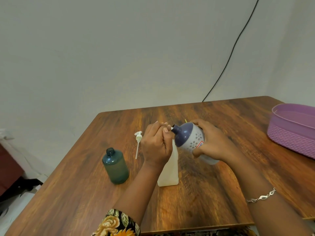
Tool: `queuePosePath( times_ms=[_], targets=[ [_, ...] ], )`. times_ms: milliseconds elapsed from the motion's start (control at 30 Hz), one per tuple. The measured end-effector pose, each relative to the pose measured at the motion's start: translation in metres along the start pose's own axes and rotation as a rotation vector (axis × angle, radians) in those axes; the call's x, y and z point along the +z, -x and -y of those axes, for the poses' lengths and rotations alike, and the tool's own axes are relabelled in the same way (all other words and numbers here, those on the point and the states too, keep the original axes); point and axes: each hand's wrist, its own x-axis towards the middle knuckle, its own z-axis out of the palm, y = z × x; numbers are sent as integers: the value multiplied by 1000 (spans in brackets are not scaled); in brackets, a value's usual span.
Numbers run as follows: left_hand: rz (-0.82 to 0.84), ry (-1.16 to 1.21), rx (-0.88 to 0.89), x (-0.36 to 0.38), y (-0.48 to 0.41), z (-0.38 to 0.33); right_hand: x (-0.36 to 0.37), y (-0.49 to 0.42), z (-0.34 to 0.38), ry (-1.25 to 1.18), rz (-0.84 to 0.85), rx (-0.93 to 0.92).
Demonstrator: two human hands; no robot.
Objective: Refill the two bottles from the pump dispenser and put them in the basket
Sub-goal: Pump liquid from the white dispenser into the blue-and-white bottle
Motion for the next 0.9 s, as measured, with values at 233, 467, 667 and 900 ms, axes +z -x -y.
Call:
queuePosePath(
  times_ms=[233,467,667,900],
  targets=[
    [-8,2,-21,0,9,3,5,1,-1,5,24,4],
    [-17,24,-5,2,1,3,0,0,-1,1,1,-5],
    [-23,14,-19,-1,11,5,2,2,3,28,32,0],
    [1,28,-1,-2,0,3,-1,0,4,3,3,-4]
  ],
)
